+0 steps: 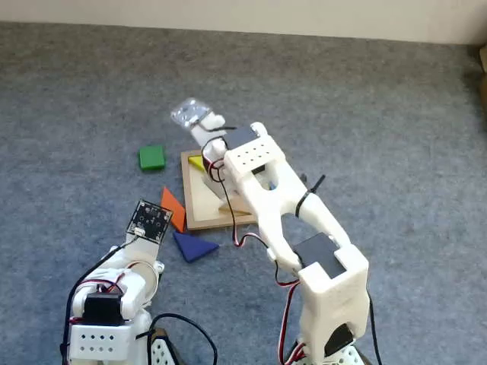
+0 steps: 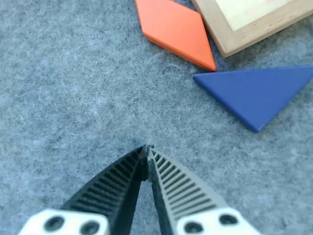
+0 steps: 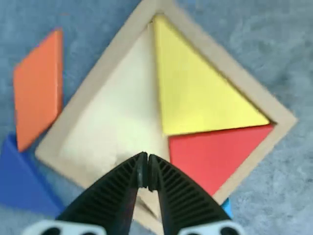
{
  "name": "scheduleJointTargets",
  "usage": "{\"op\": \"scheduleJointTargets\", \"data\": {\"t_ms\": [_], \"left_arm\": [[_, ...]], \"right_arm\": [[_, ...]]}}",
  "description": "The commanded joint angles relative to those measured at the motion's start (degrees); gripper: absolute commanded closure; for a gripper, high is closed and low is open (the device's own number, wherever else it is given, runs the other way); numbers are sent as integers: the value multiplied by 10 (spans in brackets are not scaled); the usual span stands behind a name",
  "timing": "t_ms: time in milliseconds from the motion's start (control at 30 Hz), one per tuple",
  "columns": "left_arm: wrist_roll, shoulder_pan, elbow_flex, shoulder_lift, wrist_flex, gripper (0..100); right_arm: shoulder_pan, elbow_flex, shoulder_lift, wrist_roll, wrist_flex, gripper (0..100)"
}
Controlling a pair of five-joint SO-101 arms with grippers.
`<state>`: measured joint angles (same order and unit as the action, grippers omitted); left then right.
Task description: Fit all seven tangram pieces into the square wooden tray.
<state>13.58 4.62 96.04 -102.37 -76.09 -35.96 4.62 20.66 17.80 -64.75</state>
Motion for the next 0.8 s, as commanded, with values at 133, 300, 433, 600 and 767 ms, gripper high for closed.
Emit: {"op": "scheduleJointTargets", "data": {"t_ms": [133,300,433,600,767], "left_arm": [[6,6,11,-15,-4,992],[6,6,11,-15,-4,992],[6,6,11,-15,-4,992],[6,6,11,-15,-4,992],[6,6,11,-15,-4,992]], "right_arm": [[-33,-76,8,-46,63,988],[-15,-106,18,-45,52,988],[10,-102,18,-17,-5,988],[24,-102,16,47,-41,990],[22,-106,-41,47,-41,990]]}}
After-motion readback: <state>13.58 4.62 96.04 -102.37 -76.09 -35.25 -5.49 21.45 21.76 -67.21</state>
